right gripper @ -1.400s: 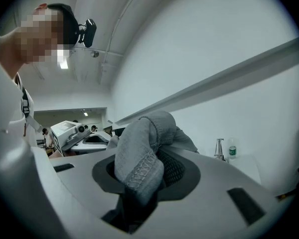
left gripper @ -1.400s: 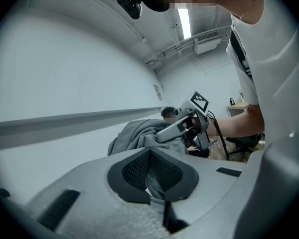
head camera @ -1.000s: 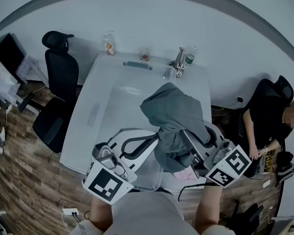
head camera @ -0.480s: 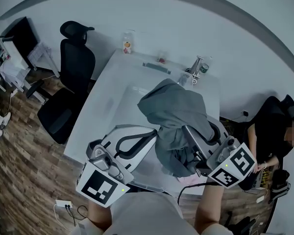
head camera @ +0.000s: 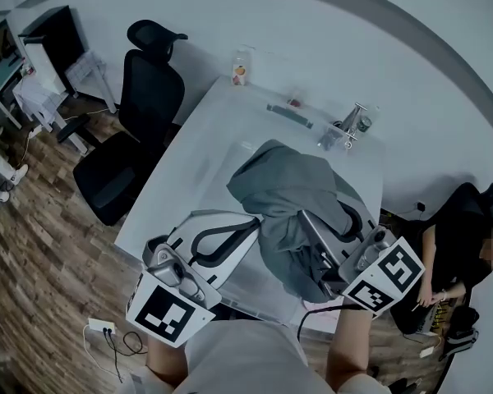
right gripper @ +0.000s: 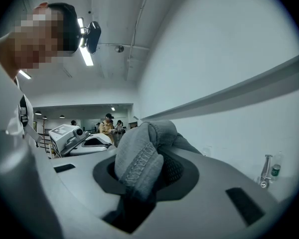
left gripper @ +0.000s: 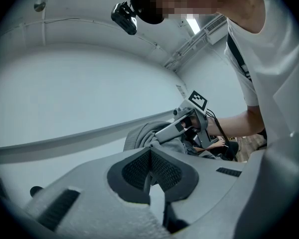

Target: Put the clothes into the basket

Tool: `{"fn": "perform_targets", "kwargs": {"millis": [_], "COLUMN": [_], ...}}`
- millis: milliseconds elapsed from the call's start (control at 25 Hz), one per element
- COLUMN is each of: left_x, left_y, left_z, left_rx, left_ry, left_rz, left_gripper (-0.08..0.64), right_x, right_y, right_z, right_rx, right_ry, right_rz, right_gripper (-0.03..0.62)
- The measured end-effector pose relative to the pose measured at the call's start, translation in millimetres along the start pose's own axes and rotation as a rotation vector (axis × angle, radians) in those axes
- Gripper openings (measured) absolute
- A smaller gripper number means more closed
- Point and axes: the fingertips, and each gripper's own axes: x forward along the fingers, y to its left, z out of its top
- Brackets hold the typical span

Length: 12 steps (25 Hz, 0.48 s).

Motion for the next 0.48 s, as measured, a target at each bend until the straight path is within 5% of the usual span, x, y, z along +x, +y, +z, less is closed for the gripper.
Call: {"fn": "perform_targets", "kwargs": {"millis": [480], "left_x": [-42], "left_y": [14], "left_z": [-57], "left_rx": [-0.094], "left_ry": [0.120], "left_rz": [0.105], "left_gripper": [0.005], "right_x": [66], "right_y": [20], "right_z": [-52], "right_rx": [0.081], "right_ry": [0.107], "right_rz": [0.134], "right_gripper": [0.092]}}
